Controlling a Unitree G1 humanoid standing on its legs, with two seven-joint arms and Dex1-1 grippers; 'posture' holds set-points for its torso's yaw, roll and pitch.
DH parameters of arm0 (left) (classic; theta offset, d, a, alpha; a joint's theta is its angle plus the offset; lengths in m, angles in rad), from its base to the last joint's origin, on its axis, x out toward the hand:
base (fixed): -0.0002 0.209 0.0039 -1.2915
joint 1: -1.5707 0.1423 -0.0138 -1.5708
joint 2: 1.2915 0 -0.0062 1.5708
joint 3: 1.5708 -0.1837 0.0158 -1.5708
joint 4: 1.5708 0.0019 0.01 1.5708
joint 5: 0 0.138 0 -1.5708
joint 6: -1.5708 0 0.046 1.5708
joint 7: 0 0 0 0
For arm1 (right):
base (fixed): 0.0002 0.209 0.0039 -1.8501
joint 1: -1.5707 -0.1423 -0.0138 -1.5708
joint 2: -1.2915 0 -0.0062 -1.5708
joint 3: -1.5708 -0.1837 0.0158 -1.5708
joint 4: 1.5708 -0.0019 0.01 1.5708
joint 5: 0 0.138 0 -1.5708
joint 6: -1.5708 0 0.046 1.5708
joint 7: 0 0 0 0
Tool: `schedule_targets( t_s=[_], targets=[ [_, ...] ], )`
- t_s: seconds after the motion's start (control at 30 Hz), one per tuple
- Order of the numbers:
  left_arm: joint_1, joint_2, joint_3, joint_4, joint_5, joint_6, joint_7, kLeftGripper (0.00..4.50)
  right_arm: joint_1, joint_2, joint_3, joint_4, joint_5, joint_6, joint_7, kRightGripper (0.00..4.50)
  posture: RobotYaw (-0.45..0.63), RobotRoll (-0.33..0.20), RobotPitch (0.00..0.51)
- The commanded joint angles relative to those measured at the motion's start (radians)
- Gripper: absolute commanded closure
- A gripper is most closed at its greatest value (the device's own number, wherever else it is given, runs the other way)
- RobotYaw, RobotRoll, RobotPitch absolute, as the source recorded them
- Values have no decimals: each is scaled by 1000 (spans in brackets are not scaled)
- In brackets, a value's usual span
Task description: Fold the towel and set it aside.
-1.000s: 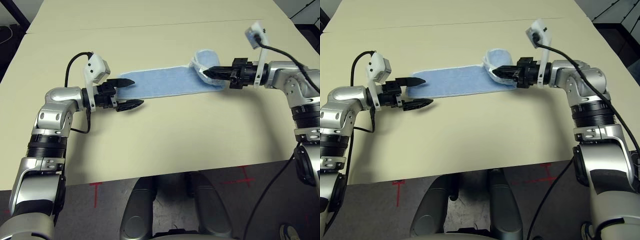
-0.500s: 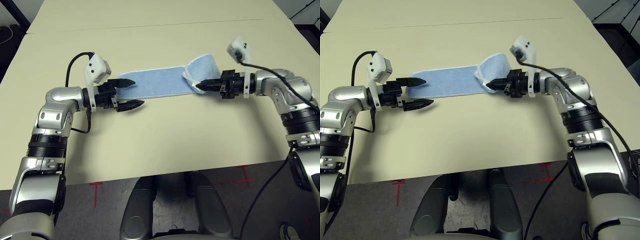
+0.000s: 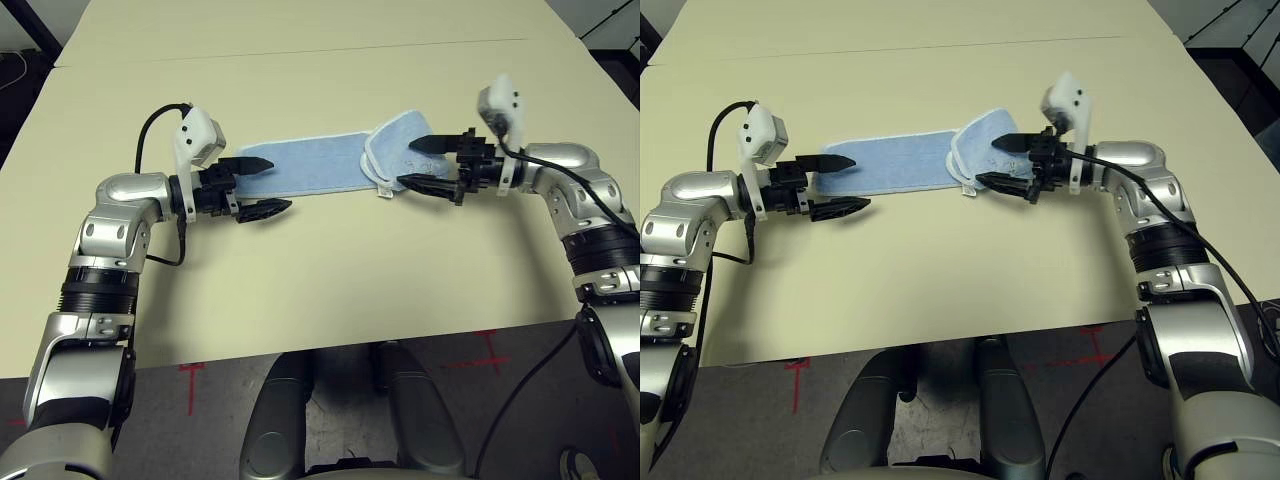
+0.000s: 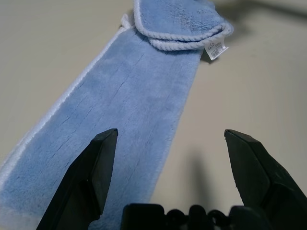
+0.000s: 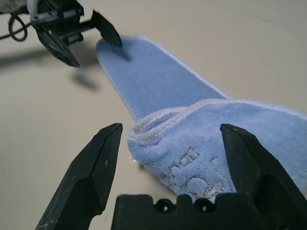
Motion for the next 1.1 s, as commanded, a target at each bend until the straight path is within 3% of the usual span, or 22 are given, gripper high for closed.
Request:
schedule_targets(
  t_s=[0.03,0.23,0.53,1.1],
  targets=[
    [32,-11,10,-28,-14,22,20,0,35,-10,-40,56,16,-88,49,22,47,0,250],
    [52,-35,16,-56,-16,34,73,0,58,-42,-47,206,-24,-279,148,22,61,0,259],
    [56,-36,32,-59,-11,45,125,0,-3,-31,-33,361,-74,-405,179,22,79,0,264],
    [74,-37,42,-100,-27,81,178,0,-124,16,-60,410,-69,-339,122,22,90,0,262]
  ],
)
